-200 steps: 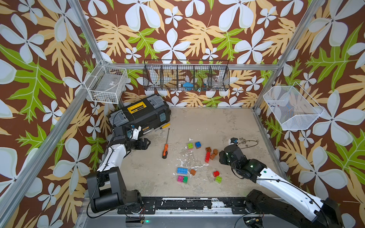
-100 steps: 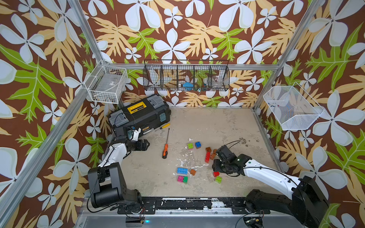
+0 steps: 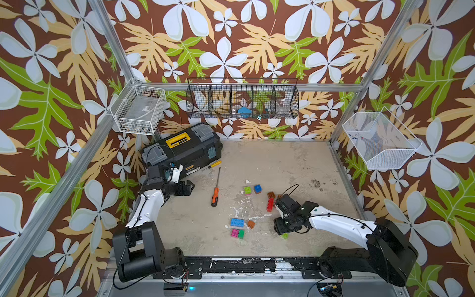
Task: Assemble the letter h with lego
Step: Pick up the lego brick from the center of the board, then place the lego brick at the center of the board.
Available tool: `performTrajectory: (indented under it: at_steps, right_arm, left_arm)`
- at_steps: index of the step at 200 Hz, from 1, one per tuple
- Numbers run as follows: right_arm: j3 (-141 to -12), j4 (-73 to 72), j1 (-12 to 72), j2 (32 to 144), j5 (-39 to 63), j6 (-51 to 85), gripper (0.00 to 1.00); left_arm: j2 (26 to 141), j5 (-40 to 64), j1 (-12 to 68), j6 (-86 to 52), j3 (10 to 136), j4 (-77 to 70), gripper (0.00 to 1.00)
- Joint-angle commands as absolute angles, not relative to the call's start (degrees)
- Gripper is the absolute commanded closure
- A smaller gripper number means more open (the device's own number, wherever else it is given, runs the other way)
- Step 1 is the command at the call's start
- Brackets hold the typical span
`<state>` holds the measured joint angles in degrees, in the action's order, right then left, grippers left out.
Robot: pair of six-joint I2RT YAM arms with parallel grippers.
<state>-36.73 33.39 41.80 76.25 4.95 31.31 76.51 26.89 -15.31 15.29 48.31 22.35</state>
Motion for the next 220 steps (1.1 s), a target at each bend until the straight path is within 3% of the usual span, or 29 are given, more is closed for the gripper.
performTrajectory:
  at_steps: [1, 47, 82, 125, 172, 220]
  right_arm:
    - [-37.8, 33.3, 43.3, 77.4, -1.0, 31.3, 0.39]
    - [-39.7, 34.9, 44.2, 80.0, -7.3, 31.5, 0.56]
    - [-39.7, 33.8, 44.4, 77.8, -8.2, 31.1, 0.62]
    - [-42.7, 27.5, 45.6, 72.9, -9.4, 28.8, 0.65]
    - [-41.6, 1.2, 47.6, 68.4, -7.1, 25.0, 0.71]
    - [-41.9, -18.1, 53.4, 70.2, -2.5, 15.4, 0.66]
  left_arm:
    - [76.1, 29.9, -15.4, 16.5, 48.2, 23.0, 0.05]
    - [75.7, 31.8, -15.5, 16.8, 48.2, 23.6, 0.05]
    - [75.2, 33.7, -15.4, 16.8, 48.3, 23.9, 0.05]
    - [75.0, 48.0, -14.8, 15.2, 51.9, 28.2, 0.08]
    - [72.3, 52.2, -4.0, 12.2, 55.4, 32.6, 0.08]
    - [72.3, 65.3, -2.4, 7.9, 54.0, 32.5, 0.10]
